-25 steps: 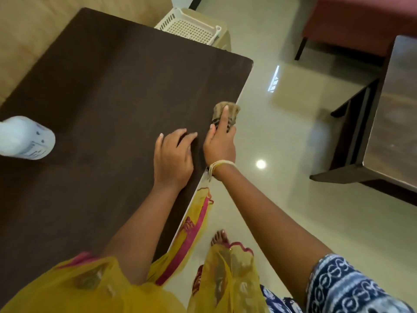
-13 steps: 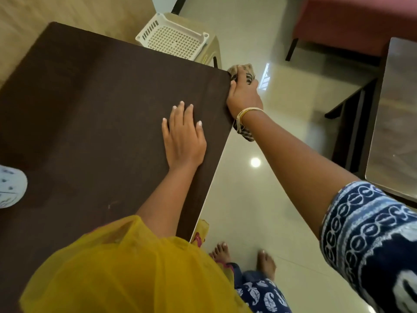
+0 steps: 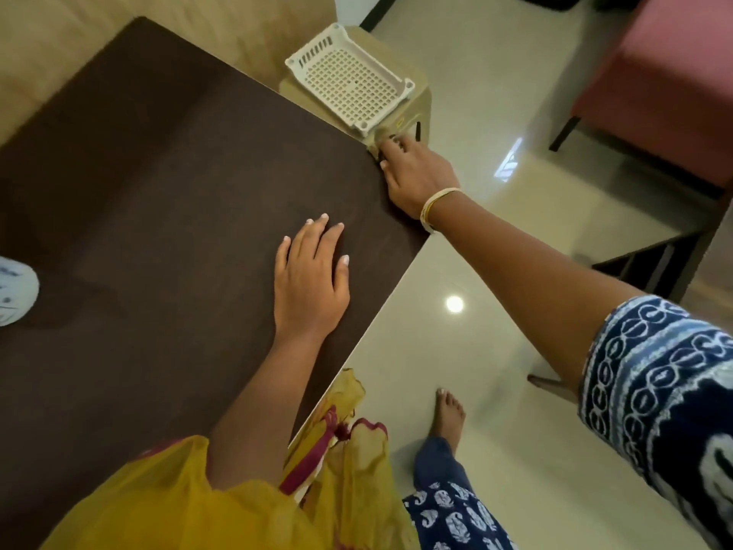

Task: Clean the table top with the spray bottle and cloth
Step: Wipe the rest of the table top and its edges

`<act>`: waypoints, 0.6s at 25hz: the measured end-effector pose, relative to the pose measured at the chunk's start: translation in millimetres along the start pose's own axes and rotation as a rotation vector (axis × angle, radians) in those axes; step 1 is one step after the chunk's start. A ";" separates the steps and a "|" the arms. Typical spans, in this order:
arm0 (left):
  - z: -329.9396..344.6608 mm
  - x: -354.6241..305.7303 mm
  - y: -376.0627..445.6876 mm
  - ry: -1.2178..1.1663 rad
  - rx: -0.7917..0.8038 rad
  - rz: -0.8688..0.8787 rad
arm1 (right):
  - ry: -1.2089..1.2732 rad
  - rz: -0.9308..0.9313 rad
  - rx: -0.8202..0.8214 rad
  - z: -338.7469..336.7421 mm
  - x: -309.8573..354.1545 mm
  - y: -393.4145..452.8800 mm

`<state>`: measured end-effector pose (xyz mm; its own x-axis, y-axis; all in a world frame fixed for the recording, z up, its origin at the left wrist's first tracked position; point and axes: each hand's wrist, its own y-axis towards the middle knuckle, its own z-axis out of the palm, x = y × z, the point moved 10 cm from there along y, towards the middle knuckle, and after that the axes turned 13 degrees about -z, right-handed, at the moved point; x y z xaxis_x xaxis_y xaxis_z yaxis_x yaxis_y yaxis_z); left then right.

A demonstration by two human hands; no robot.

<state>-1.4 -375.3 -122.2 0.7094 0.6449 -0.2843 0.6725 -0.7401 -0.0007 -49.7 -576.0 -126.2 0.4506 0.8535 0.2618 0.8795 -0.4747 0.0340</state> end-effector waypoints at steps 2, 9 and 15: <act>-1.4 1.1 -1.1 0.002 0.007 -0.020 | -0.010 -0.123 0.013 5.8 17.0 -1.2; -8.1 -3.0 -3.7 0.047 -0.001 -0.020 | 0.009 -0.488 0.097 9.8 40.9 -85.5; -16.8 -9.5 29.2 0.116 -0.031 -0.134 | 0.295 -0.243 0.172 13.6 -2.7 -17.8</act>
<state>15.1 -399.9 -103.5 0.6314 0.7564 -0.1708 0.7676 -0.6409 -0.0009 -64.5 -566.9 -140.7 0.1855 0.8263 0.5319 0.9789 -0.2027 -0.0265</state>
